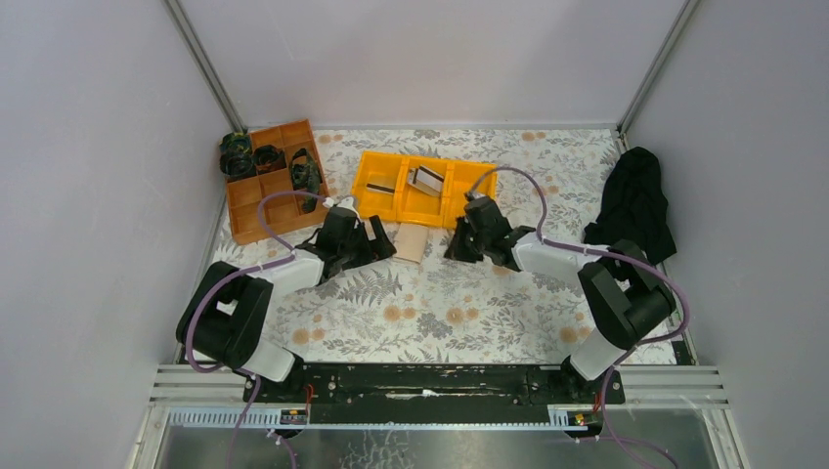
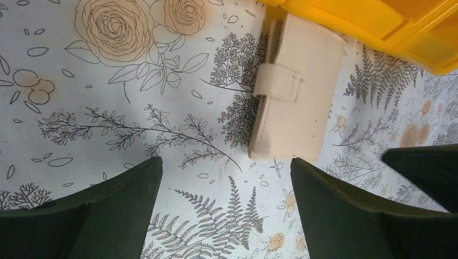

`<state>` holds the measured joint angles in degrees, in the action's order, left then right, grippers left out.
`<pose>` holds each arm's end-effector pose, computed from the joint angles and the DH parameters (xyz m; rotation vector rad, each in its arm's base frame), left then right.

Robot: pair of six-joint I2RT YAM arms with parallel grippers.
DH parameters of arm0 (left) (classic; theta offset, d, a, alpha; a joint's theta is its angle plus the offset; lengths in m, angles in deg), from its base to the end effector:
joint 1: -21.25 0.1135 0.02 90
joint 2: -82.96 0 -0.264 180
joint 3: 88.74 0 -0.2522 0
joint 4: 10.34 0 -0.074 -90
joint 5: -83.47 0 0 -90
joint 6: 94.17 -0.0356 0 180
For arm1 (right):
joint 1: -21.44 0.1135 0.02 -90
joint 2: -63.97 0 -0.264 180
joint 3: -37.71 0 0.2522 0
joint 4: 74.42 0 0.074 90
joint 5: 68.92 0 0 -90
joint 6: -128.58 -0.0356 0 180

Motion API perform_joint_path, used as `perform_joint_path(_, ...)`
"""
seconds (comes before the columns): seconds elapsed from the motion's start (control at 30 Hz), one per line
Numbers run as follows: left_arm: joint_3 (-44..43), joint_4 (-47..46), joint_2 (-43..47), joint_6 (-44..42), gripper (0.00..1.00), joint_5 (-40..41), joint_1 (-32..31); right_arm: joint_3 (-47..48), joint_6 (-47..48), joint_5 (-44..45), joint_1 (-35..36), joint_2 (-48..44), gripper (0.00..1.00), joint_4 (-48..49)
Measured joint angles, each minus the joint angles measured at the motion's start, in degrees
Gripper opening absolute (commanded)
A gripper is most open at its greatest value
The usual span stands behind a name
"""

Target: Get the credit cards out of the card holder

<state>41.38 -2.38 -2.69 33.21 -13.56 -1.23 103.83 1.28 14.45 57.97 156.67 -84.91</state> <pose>0.2604 -0.1125 0.1537 -0.2510 2.4101 -0.6453 0.2750 0.2088 0.1984 -0.0518 2.3441 0.8093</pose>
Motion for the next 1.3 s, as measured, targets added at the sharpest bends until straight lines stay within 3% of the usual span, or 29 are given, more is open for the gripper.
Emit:
perform_joint_path(0.13,0.00,0.02,0.09,0.00,0.96,0.02,0.00,-4.94,-0.24,1.62,-1.66,1.88,0.02,-2.54)
perform_joint_path(0.23,0.00,0.02,0.09,0.00,0.96,0.02,-0.04,-5.77,-0.11,2.71,-1.60,1.79,0.36,-4.26)
perform_joint_path(0.33,0.00,-0.13,0.09,-0.02,1.00,-0.11,-0.09,-5.25,0.61,3.43,-1.60,1.42,0.53,-4.50)
perform_joint_path(0.47,0.52,-2.38,0.09,-1.01,1.00,-1.33,-0.83,-3.10,1.68,4.22,-1.49,1.42,0.53,-4.68)
perform_joint_path(0.63,0.57,-5.75,-0.81,-2.84,0.79,-1.95,-2.67,-2.38,2.38,4.26,-1.40,1.42,0.53,-4.52)
perform_joint_path(0.9,-0.22,-11.13,-6.27,-3.39,0.65,-4.68,-3.23,-2.45,4.13,6.95,-1.40,1.40,0.53,-4.83)
perform_joint_path(1.07,-2.10,-12.90,-9.75,-2.73,0.32,-5.20,-3.43,-2.67,4.98,7.72,-1.42,1.09,0.53,-5.18)
perform_joint_path(1.13,-2.12,-13.81,-10.82,-2.05,0.04,-5.84,-3.45,-2.67,5.29,7.74,-1.44,1.09,0.53,-5.31)
perform_joint_path(1.17,-2.19,-14.56,-11.28,-1.68,0.00,-6.21,-3.48,-2.67,5.42,7.76,-1.46,1.09,0.53,-5.35)
perform_joint_path(1.3,-2.82,-16.35,-12.35,-0.61,0.00,-7.30,-3.72,-2.69,5.70,8.26,-1.55,1.09,0.53,-5.57)
